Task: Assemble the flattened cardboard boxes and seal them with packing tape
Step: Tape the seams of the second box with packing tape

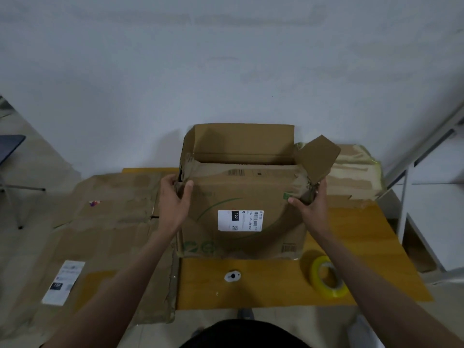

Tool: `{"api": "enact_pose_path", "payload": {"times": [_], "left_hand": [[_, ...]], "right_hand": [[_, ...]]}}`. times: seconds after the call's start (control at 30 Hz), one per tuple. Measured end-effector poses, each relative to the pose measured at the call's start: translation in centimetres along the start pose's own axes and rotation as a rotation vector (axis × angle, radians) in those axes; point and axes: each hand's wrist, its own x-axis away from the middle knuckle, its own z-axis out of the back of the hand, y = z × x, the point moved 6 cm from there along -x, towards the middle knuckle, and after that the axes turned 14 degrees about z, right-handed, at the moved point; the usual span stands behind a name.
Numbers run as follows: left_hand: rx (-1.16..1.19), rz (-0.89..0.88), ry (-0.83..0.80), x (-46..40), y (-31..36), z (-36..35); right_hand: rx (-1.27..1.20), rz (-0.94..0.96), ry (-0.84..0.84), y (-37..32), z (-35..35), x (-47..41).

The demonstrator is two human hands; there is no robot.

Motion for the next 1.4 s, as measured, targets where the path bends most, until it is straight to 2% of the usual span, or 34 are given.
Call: {"api": "enact_pose_path", "payload": {"times": [0.17, 0.27, 0.43, 0.6, 0.73, 0.83, 0.93, 1.0, 1.03, 1.07, 1.13, 1.23, 1.3, 1.4], "left_hand": [[-0.056, -0.068, -0.010, -1.3, 1.3, -0.3], [-0.031, -0.089, -0.036, -1.0, 1.0, 0.1], [-0.099, 0.050, -0.115, 0.8, -4.2, -1.8], [-0.011, 0.081, -0.017, -0.1, -4.4, -0.4], [-0.038, -0.071, 0.094, -1.8, -1.1, 1.9], [-0.208, -0.265, 0.239, -2.7, 1.6, 3.7], [-0.668, -0.371, 0.299, -3.7, 2.6, 4.2], [-0.880, -0.338, 0.172, -4.7, 1.7, 3.5], [-0.899, -0.270, 0.069, -5.2, 1.1, 3.0], [-0.870, -0.210, -0.033, -5.5, 0.6, 2.5], [-0.742, -0.154, -0.172, -5.7, 0.3, 1.2], [-0.577, -0.056, -0.221, -5.7, 0.7, -0.3], [-0.524, 0.055, -0.266, -5.7, 0.7, -0.8], [-0.500, 0.127, -0.299, -6.2, 0.8, -1.6]], "right_hand": [[0.008, 0.037, 0.067, -1.1, -0.1, -1.3], [0.037, 0.068, 0.036, -1.0, 0.3, -1.2], [0.017, 0.007, -0.044, 1.4, -0.3, 2.7], [0.040, -0.032, 0.063, 0.4, 1.6, 2.3], [0.108, 0.000, 0.219, -0.5, 3.8, -0.6], [0.257, 0.034, 0.288, -0.9, 5.0, -2.4], [0.654, 0.011, 0.158, -0.1, 5.4, -3.9], [0.915, 0.012, -0.022, 1.0, 5.1, -4.7], [0.986, 0.008, -0.112, 1.3, 4.7, -4.9], [1.007, 0.005, -0.192, 1.5, 4.2, -5.0], [0.884, -0.015, -0.338, 1.6, 2.9, -5.2], [0.702, -0.058, -0.447, 1.2, 1.4, -5.2], [0.679, -0.075, -0.449, 1.5, 1.2, -5.5], [0.673, -0.104, -0.519, 1.9, 0.9, -5.8]]}}
